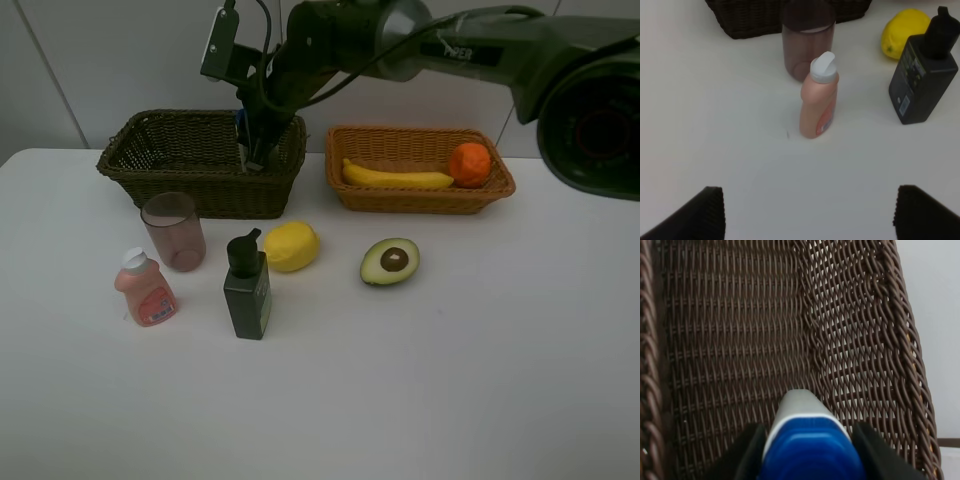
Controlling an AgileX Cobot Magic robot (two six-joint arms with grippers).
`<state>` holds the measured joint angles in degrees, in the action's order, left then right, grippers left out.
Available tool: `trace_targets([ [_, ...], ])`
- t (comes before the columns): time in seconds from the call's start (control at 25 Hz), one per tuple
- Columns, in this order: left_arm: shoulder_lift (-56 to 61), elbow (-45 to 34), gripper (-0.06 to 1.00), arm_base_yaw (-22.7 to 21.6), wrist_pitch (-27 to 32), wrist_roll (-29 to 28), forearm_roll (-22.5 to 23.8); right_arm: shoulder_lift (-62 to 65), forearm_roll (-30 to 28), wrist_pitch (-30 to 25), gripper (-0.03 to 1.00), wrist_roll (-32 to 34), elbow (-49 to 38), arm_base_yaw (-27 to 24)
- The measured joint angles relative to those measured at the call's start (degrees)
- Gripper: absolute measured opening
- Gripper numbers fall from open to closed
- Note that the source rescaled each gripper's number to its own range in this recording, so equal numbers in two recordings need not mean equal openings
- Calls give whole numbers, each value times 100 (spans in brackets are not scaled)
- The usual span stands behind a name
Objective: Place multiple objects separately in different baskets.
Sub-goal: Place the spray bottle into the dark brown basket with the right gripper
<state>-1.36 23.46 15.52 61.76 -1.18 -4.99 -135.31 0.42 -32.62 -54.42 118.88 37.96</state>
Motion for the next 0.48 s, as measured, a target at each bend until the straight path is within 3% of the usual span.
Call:
trace_targets([
  [0.2, 0, 0, 90, 0, 0, 0, 0, 0, -5, -114, 11, 0, 17, 0],
  [0.4, 0, 0, 90, 0, 0, 0, 0, 17, 1, -305, 54, 81, 17, 0],
  [0.48, 0, 0, 90, 0, 0, 0, 0, 17, 1, -305, 65, 188, 17, 0],
])
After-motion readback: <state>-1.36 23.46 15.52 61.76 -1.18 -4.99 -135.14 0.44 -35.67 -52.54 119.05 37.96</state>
